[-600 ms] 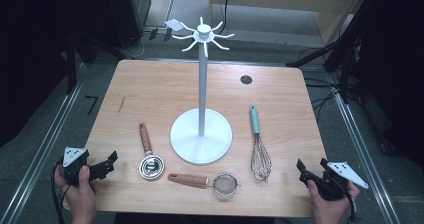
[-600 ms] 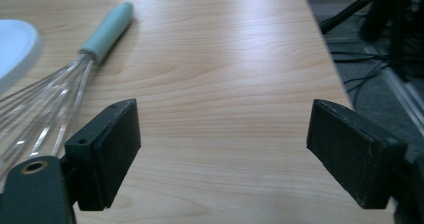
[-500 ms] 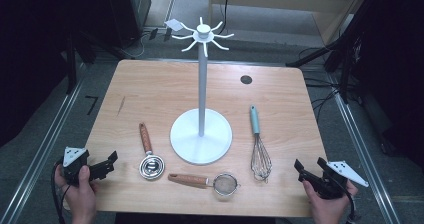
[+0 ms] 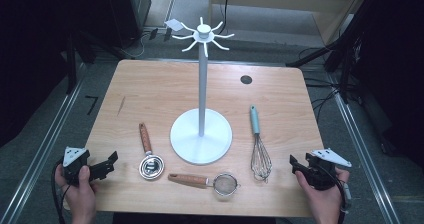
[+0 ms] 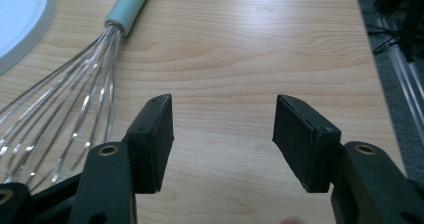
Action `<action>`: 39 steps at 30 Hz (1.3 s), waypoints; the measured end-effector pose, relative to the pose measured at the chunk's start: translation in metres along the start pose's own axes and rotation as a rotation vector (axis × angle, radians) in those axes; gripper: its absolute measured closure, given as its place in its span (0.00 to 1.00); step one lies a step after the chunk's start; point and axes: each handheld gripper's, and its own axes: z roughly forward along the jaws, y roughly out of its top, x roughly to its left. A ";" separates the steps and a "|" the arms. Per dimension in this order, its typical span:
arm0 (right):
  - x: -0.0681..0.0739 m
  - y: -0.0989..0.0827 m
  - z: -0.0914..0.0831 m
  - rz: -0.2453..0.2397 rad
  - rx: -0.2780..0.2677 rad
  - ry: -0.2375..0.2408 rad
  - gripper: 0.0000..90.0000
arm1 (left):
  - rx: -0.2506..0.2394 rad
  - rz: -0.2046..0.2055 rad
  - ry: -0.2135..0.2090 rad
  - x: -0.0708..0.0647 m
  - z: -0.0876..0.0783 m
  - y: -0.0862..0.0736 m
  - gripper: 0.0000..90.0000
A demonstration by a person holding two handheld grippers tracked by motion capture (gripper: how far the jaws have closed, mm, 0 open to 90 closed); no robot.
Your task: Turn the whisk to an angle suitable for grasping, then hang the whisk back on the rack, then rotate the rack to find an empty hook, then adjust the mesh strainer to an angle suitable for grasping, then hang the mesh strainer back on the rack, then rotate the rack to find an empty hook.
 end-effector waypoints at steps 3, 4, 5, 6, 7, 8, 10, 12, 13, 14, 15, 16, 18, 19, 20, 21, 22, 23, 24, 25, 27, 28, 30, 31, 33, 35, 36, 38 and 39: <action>0.007 0.015 0.003 0.021 0.025 -0.010 0.45 | 0.004 0.002 0.000 -0.001 0.001 0.000 0.00; 0.007 0.015 0.003 0.021 0.025 -0.010 0.45 | 0.004 0.002 0.000 -0.001 0.001 0.000 0.00; 0.010 0.022 0.006 0.035 0.050 0.037 0.41 | 0.006 0.005 -0.001 -0.001 0.001 0.000 0.00; 0.010 0.022 0.006 0.035 0.050 0.037 0.41 | 0.006 0.005 -0.001 -0.001 0.001 0.000 0.00; 0.011 0.025 0.008 0.037 0.062 0.041 0.38 | 0.007 0.004 -0.001 0.000 0.001 0.000 0.00; 0.015 0.031 0.011 0.038 0.079 0.029 0.40 | 0.006 0.004 -0.002 -0.001 0.001 0.000 0.00; 0.020 0.036 0.014 0.034 0.104 0.034 0.41 | 0.013 0.004 -0.002 0.000 0.001 0.001 0.00; 0.024 0.042 0.016 0.037 0.107 0.032 0.40 | 0.014 0.003 -0.004 0.000 0.001 0.001 0.00; 0.024 0.042 0.016 0.037 0.107 0.032 0.40 | 0.010 0.002 -0.009 0.000 0.001 0.001 0.00; 0.028 0.047 0.020 0.042 0.127 0.044 0.38 | 0.009 0.004 -0.010 0.000 0.001 0.001 0.00; 0.028 0.047 0.020 0.042 0.127 0.044 0.38 | 0.009 0.004 -0.010 0.000 0.001 0.001 0.00; 0.029 0.049 0.022 0.035 0.135 0.053 0.41 | 0.009 0.004 -0.009 0.000 0.001 0.001 0.00; 0.032 0.052 0.025 0.044 0.150 0.068 0.43 | 0.010 0.003 -0.012 0.000 0.001 0.001 0.00; 0.033 0.055 0.027 0.057 0.165 0.071 0.46 | 0.011 0.002 -0.012 0.000 0.001 0.001 0.00; 0.036 0.058 0.031 0.053 0.197 0.073 0.50 | 0.015 0.003 -0.011 0.000 0.002 0.001 0.00; 0.038 0.060 0.032 0.040 0.203 0.057 0.53 | 0.016 0.003 -0.009 0.000 0.002 0.001 0.00; 0.038 0.060 0.032 0.040 0.203 0.057 0.53 | 0.016 0.003 -0.009 0.000 0.002 0.001 0.00; 0.040 0.062 0.034 0.032 0.207 0.045 0.54 | 0.015 0.004 -0.010 0.000 0.002 0.001 0.00; 0.042 0.065 0.037 0.021 0.212 0.040 0.56 | 0.017 0.005 -0.009 0.000 0.002 0.001 0.00; 0.042 0.065 0.037 0.021 0.212 0.040 0.56 | 0.017 0.005 -0.009 0.000 0.002 0.001 0.00; 0.043 0.070 0.041 0.021 0.218 0.044 0.57 | 0.016 0.002 -0.010 0.000 0.002 0.001 0.00; 0.045 0.072 0.042 0.024 0.222 0.046 0.59 | 0.016 0.003 -0.011 0.000 0.002 0.001 0.00; 0.047 0.076 0.044 0.015 0.226 0.054 0.59 | 0.016 0.004 -0.008 0.000 0.002 0.001 0.00; 0.050 0.079 0.046 0.015 0.239 0.062 0.60 | 0.019 0.004 -0.008 0.000 0.002 0.001 0.00; 0.052 0.082 0.049 0.010 0.262 0.054 0.60 | 0.019 0.004 -0.007 0.000 0.002 0.001 0.00; 0.053 0.084 0.051 0.011 0.270 0.049 0.59 | 0.020 0.004 -0.008 0.000 0.002 0.001 0.00; 0.054 0.086 0.056 0.024 0.284 0.053 0.58 | 0.022 0.005 -0.008 0.000 0.002 0.001 0.00; 0.054 0.088 0.060 0.040 0.290 0.047 0.58 | 0.022 0.005 -0.010 0.000 0.002 0.001 0.00; 0.054 0.088 0.060 0.040 0.290 0.047 0.58 | 0.022 0.005 -0.010 0.000 0.002 0.001 0.00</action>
